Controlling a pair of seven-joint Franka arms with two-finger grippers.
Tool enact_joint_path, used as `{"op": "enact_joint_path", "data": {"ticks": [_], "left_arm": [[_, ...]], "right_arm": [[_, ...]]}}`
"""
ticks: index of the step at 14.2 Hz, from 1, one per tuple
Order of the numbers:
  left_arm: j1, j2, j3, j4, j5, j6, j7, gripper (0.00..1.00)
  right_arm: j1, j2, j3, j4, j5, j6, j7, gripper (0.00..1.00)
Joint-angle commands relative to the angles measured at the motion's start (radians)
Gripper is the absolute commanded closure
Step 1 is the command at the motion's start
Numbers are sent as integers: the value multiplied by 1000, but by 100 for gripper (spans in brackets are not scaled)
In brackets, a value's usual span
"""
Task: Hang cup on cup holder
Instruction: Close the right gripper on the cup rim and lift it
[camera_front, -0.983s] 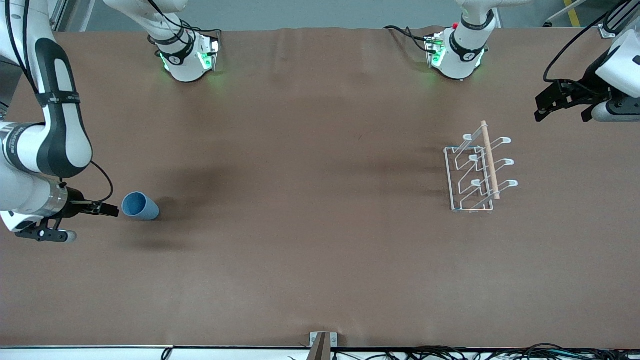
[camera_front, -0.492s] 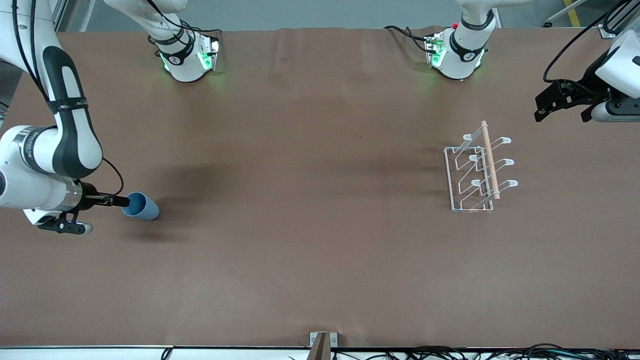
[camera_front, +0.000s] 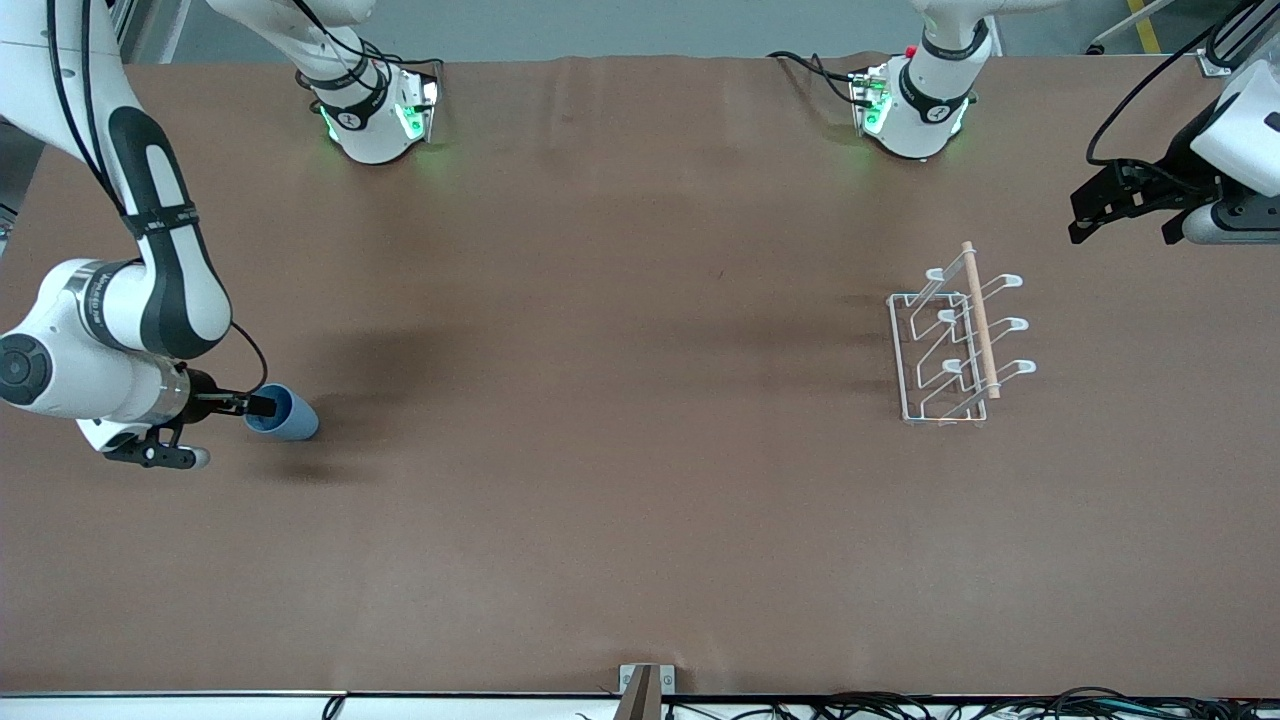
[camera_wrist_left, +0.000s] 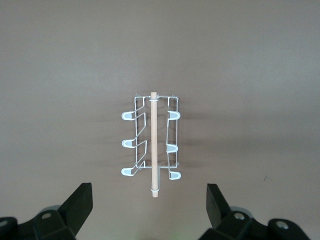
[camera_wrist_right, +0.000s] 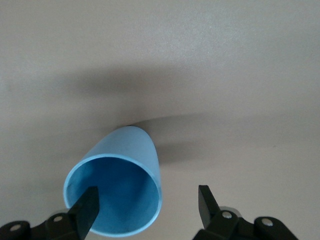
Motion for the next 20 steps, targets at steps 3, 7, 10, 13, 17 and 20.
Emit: {"op": "enact_joint_path", "data": {"ticks": [3, 7, 10, 13, 17, 20], "left_arm": [[4, 13, -4, 26, 3, -24, 16, 0], [4, 13, -4, 26, 4, -24, 17, 0], [6, 13, -4, 28, 3, -24, 17, 0], [6, 13, -4, 26, 3, -24, 18, 0], [0, 14, -4, 28, 4, -24, 10, 0], [-22, 19, -18, 26, 7, -22, 1, 0]], "right_arm": [[-7, 12, 2, -29, 12, 37, -69, 59], [-7, 23, 2, -17, 26, 42, -89, 99], [6, 3, 8, 0, 49, 22, -94, 100], [11, -104, 63, 67, 52, -165, -99, 99], [14, -166, 126, 216, 202, -419, -115, 99], [49, -170, 169, 328, 335, -533, -122, 99]]}}
